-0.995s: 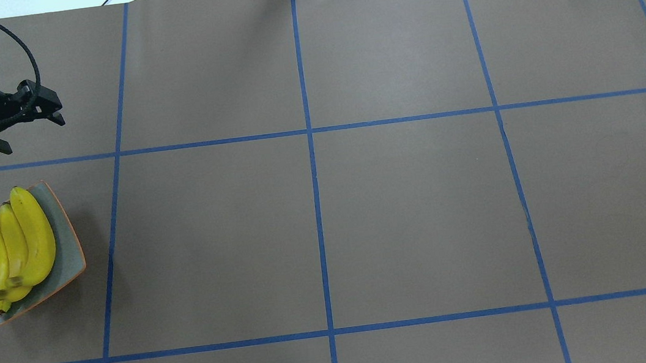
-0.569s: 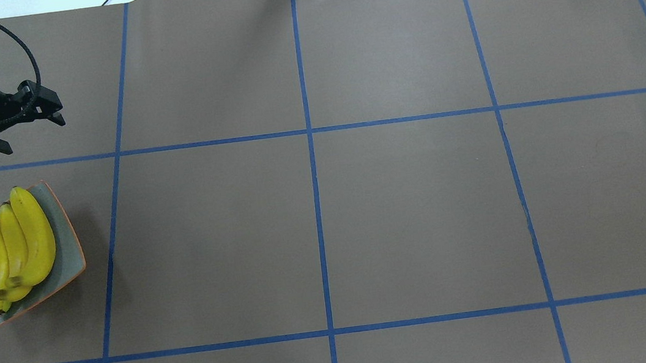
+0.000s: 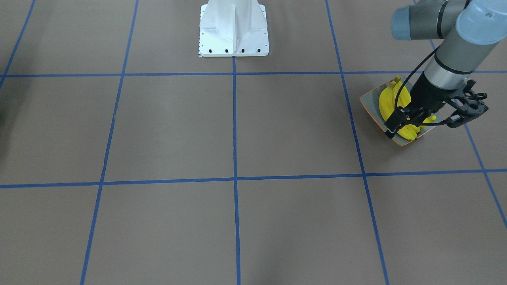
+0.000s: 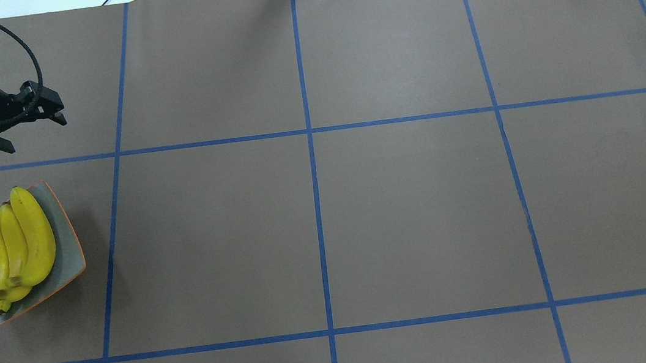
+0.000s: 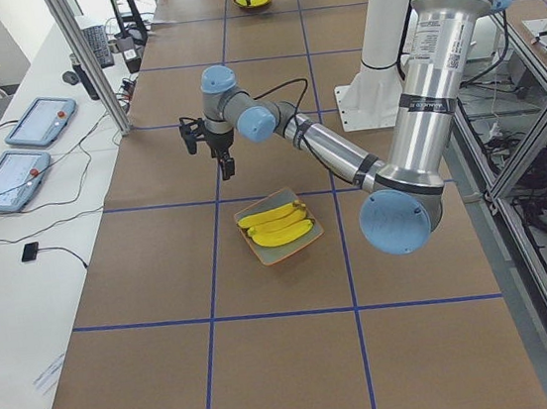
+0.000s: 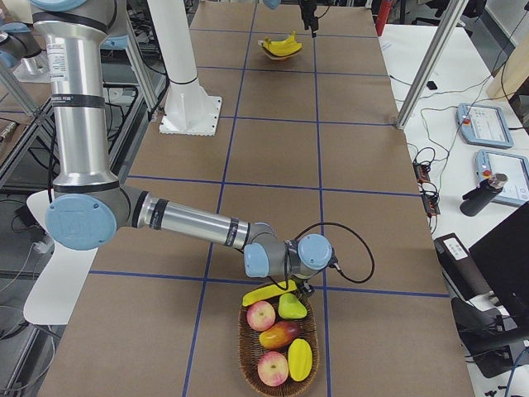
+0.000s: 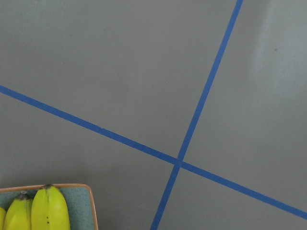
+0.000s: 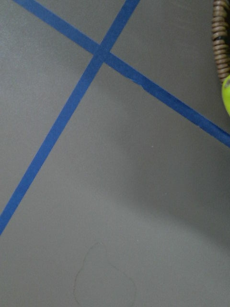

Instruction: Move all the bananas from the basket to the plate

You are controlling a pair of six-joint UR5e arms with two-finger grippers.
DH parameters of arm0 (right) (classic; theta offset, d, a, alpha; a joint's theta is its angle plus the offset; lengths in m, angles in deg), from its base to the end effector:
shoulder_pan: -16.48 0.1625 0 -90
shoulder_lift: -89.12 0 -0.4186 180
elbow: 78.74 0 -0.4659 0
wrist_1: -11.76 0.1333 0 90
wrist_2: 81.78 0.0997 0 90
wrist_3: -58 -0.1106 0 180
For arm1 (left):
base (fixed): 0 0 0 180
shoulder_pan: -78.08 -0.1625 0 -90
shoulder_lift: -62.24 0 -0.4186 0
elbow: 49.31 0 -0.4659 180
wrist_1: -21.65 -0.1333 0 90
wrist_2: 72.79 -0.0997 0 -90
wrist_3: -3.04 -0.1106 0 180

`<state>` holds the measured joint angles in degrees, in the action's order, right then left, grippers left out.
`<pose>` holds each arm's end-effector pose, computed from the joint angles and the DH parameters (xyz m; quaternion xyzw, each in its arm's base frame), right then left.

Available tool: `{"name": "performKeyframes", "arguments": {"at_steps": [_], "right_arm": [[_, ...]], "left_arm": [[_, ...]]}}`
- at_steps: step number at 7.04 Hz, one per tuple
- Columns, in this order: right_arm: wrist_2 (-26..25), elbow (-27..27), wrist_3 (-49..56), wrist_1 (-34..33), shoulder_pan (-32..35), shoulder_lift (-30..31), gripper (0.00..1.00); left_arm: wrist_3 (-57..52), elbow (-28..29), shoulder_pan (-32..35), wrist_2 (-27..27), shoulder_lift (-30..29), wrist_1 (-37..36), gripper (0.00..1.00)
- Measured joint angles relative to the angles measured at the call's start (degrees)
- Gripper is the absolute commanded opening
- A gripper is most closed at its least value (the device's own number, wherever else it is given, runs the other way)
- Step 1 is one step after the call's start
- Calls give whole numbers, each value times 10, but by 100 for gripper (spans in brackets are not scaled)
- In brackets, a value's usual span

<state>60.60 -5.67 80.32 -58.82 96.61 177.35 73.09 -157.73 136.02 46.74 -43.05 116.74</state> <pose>-0.0522 -0.5665 0.7627 0.0810 -0.4348 -0.2644 0.8570 0.2708 -0.5808 0.3202 0.0149 0.4009 -0.2168 0.8900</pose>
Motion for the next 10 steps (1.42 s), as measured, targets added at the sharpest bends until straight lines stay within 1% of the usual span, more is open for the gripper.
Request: {"name": "performKeyframes", "arguments": {"at_steps": [1,2,4,10], "right_arm": [[1,-1,0,-1,-3,0,84],[1,-2,-1,-3,-8,0,82],[1,-4,-1,-12,-13,-2,81],[0,-4,1,-18,-12,1,82]], "left_arm": [[0,2,0,0,0,2,100],[1,2,0,0,0,2,100],[1,2,0,0,0,3,100],[1,2,0,1,0,4,100]]}}
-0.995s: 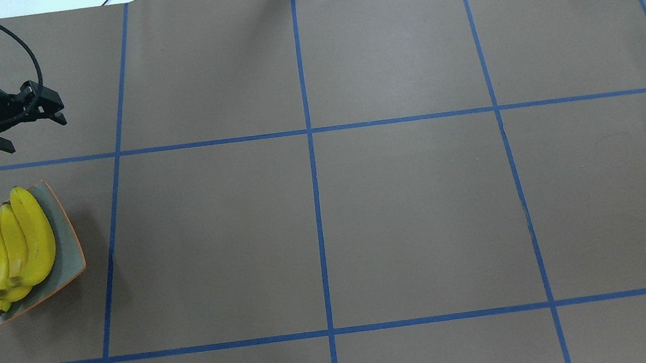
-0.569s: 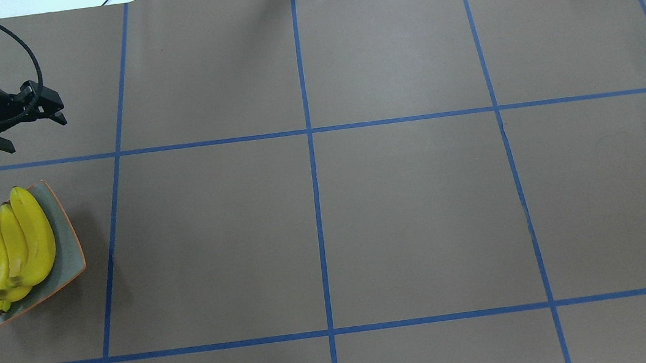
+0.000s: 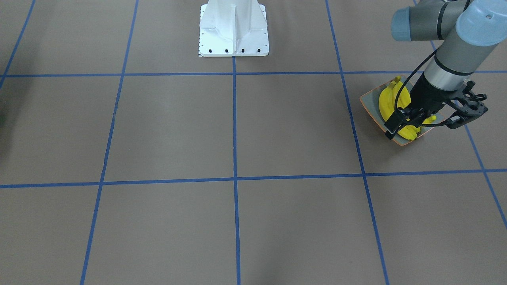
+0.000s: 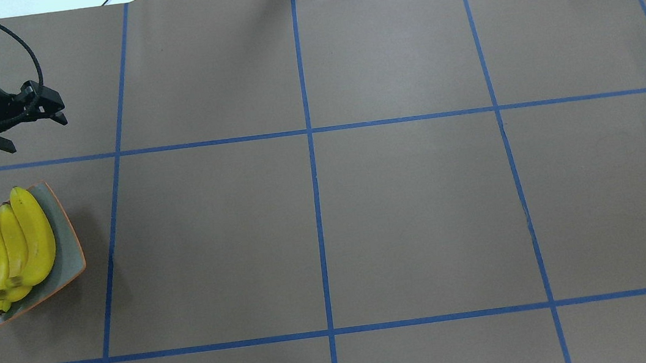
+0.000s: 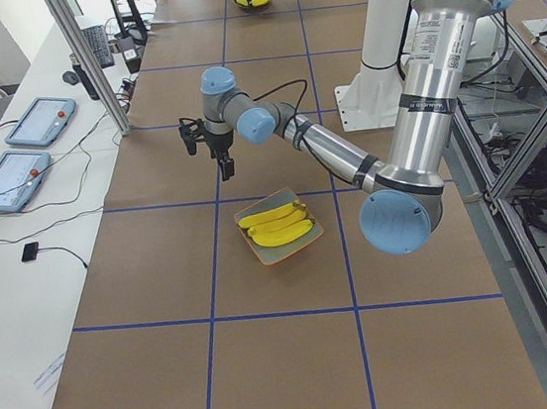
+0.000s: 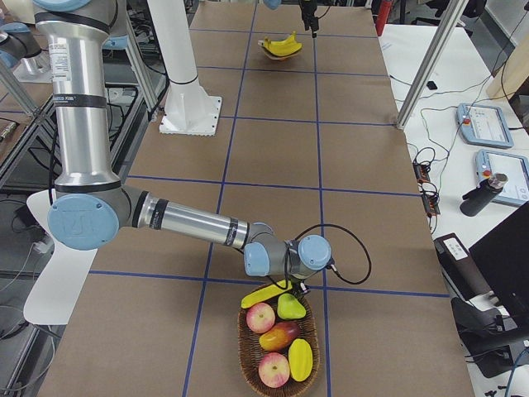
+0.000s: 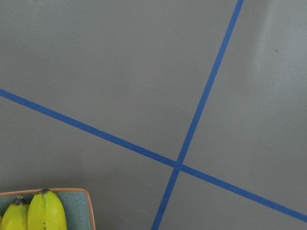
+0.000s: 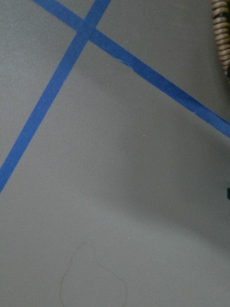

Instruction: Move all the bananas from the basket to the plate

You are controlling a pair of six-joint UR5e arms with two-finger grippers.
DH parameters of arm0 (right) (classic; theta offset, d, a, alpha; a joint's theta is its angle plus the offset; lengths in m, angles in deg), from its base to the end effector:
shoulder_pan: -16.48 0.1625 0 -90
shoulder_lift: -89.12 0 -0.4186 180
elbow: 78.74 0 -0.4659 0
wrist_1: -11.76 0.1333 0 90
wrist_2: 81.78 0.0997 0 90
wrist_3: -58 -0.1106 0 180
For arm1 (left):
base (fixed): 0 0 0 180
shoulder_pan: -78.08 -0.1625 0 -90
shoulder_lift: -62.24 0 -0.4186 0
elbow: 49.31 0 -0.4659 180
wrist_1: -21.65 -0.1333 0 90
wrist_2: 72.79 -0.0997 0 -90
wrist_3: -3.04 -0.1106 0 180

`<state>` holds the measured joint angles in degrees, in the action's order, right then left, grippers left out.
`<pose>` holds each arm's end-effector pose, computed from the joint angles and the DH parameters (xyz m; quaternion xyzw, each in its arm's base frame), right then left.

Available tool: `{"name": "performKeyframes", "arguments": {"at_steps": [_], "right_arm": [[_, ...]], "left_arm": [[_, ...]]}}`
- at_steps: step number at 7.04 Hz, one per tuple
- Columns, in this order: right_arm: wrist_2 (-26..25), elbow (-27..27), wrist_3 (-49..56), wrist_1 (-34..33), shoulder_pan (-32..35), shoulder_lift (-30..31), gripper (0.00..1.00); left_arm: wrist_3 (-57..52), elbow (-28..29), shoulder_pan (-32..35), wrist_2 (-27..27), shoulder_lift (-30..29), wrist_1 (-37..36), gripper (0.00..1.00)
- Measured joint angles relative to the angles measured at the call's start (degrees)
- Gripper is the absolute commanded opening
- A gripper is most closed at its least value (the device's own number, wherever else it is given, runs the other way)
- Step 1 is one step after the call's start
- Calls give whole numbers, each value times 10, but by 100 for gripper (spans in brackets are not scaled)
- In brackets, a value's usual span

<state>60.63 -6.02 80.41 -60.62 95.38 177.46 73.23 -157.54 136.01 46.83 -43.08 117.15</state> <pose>-0.0635 -0.5611 0.7703 0.0591 -0.4378 -0.2660 0.8568 0.2715 -0.5814 0.3206 0.0152 0.4028 -0.2168 0.8891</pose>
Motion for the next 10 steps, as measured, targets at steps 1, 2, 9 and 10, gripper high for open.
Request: {"name": "performKeyframes", "arguments": {"at_steps": [1,2,9,10], "right_arm": [[0,0,0,-1,1,0,82],[0,1,0,-1,3,1,82],[1,8,0,-1,17,15,81],[1,8,0,-1,16,18,62]], "left_arm": [[1,-1,0,0,0,0,100],[2,-1,0,0,0,0,100],[3,0,-3,0,3,0,100],[3,0,-3,0,3,0,100]]}}
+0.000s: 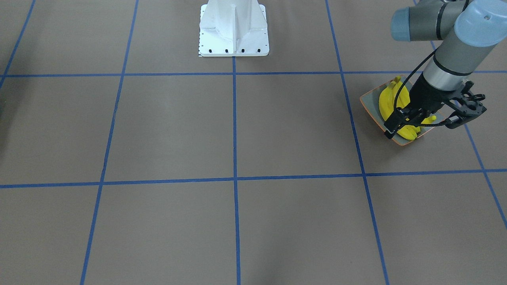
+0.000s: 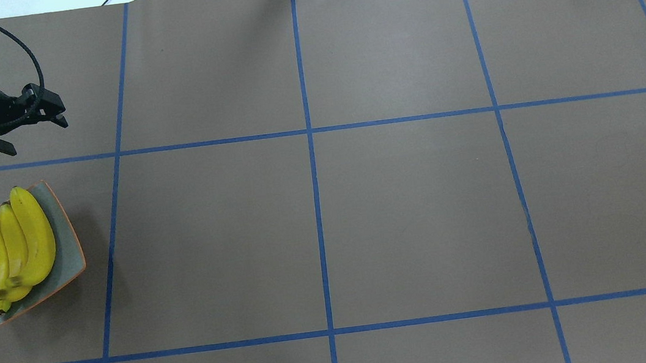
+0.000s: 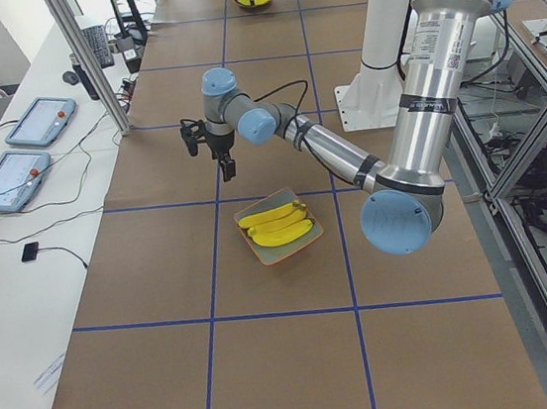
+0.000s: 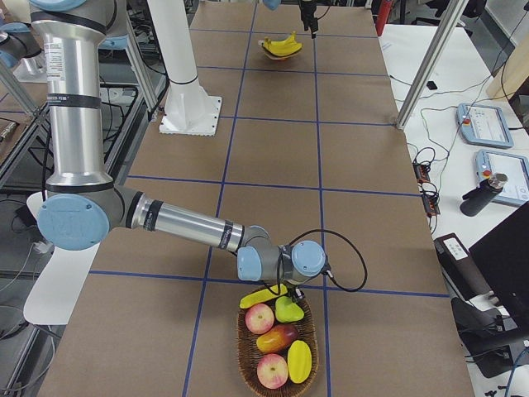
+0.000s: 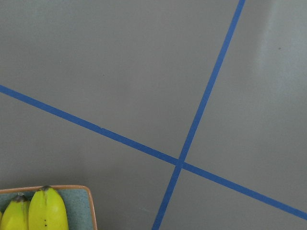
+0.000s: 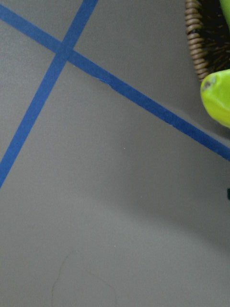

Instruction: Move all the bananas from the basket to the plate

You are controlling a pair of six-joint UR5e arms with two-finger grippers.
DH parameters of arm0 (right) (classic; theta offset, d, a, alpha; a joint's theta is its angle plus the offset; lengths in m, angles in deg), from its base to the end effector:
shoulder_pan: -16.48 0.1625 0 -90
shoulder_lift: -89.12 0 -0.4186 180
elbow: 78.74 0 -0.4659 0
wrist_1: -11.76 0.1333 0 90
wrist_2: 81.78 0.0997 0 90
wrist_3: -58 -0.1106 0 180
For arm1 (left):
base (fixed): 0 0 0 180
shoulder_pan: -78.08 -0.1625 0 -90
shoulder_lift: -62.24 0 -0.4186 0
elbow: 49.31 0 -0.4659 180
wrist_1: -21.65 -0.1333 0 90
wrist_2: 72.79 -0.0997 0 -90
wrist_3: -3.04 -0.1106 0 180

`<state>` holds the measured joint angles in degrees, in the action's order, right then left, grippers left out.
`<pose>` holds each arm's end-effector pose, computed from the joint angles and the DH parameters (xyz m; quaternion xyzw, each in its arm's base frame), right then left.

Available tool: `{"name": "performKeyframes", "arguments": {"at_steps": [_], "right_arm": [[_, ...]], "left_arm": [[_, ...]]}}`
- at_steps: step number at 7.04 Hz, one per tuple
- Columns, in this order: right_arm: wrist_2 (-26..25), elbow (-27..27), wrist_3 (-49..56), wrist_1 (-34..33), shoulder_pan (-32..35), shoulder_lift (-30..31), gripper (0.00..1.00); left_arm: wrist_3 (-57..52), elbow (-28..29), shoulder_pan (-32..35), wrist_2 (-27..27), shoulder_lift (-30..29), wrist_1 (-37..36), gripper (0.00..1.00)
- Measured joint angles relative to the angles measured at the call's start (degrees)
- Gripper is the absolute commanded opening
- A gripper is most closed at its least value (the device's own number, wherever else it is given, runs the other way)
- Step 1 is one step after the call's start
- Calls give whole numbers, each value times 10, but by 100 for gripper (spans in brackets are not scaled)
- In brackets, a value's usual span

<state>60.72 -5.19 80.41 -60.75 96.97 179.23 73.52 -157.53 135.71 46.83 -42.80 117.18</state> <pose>-0.0454 -0.5466 0.7796 0.0569 -0.4387 -0.2501 0.8613 0.2742 -0.5794 0.3237 0.0117 0.4013 -0.2175 0.8897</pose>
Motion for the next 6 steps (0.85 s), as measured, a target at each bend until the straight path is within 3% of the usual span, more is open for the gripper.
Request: {"name": "performKeyframes", "arguments": {"at_steps": [1,2,3,6], "right_arm": [[0,-1,0,0,-1,1,30],[0,-1,0,-1,-1,1,7],[-1,-1,0,-1,0,1,0],[-1,-1,0,-1,6,1,0]], "left_arm": [[0,0,0,0,0,0,100],[0,0,-1,0,-1,0,100],[0,0,-2,0,-1,0,100],[2,-1,-4,0,-1,0,100]]}}
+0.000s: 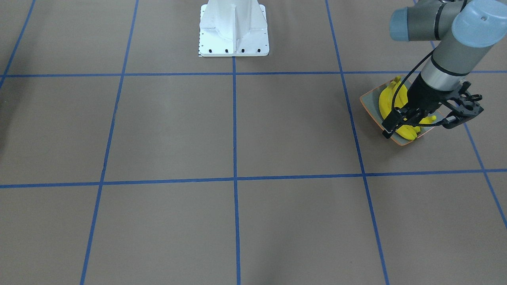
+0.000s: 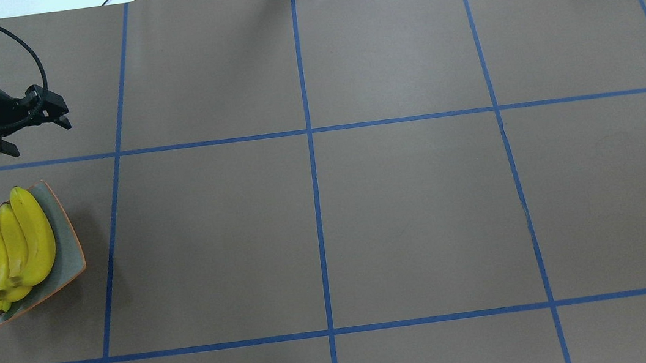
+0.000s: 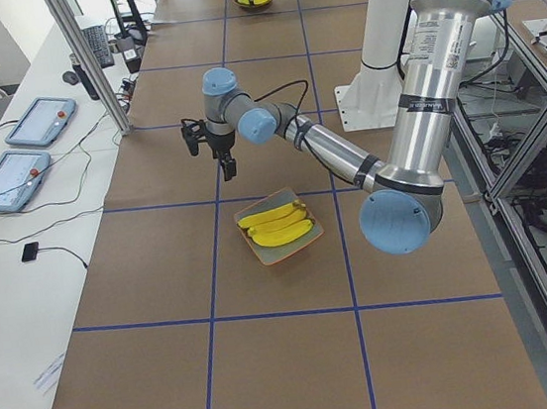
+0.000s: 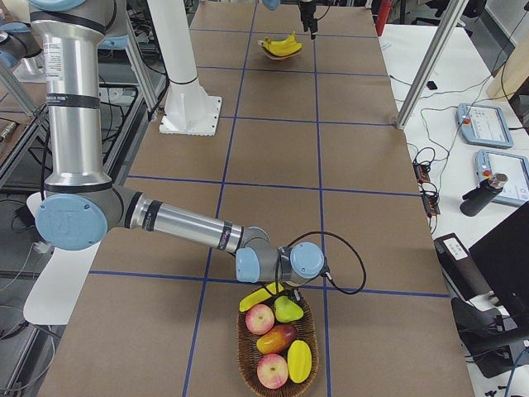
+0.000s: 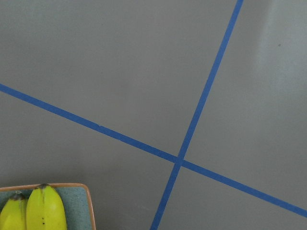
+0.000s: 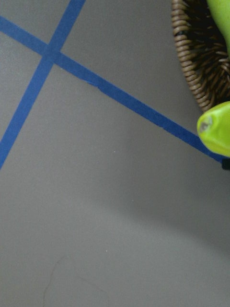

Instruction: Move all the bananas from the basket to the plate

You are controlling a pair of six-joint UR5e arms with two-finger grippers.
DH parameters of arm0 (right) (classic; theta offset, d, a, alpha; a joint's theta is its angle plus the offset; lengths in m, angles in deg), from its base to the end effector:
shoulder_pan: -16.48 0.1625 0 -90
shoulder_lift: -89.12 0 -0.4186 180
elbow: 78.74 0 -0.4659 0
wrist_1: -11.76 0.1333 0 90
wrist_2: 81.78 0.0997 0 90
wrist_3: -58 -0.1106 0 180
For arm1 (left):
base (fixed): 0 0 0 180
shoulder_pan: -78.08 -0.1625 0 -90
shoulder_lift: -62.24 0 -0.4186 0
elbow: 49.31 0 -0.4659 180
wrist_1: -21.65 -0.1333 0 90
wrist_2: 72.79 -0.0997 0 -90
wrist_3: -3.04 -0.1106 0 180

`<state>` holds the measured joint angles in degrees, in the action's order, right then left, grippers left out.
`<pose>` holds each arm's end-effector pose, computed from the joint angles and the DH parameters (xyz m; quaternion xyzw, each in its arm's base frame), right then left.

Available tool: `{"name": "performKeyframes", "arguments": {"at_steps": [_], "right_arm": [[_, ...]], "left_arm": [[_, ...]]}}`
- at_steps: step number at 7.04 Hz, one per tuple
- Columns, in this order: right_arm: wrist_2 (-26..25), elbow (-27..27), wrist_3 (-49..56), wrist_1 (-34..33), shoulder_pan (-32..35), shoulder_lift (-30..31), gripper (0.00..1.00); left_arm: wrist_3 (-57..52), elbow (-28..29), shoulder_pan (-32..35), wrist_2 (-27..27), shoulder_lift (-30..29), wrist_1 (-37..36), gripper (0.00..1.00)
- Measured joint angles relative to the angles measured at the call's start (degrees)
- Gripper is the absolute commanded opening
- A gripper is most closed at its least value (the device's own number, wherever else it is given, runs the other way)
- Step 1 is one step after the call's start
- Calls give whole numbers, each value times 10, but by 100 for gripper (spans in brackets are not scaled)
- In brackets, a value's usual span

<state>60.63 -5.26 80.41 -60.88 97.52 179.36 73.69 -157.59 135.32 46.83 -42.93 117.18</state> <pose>-0.0397 -0.5452 0.7819 0.0564 -0.4380 -0.2448 0.8632 0.2782 -0.5776 0.3217 0.0108 0.4025 -0.2152 0.8897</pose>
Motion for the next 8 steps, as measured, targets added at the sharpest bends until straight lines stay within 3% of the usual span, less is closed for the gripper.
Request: {"name": "performKeyframes", "arguments": {"at_steps": [3,6,8], "right_arm": [[-3,18,-1,-48,12,-5,0],[-7,118,-5,-230,32,-19,0],[-4,144,-28,-347,34,-89,0]], "left_arm": [[0,0,-1,0,-1,0,100],[0,3,-5,0,-1,0,100],[-1,5,-10,0,-2,13,100]]}}
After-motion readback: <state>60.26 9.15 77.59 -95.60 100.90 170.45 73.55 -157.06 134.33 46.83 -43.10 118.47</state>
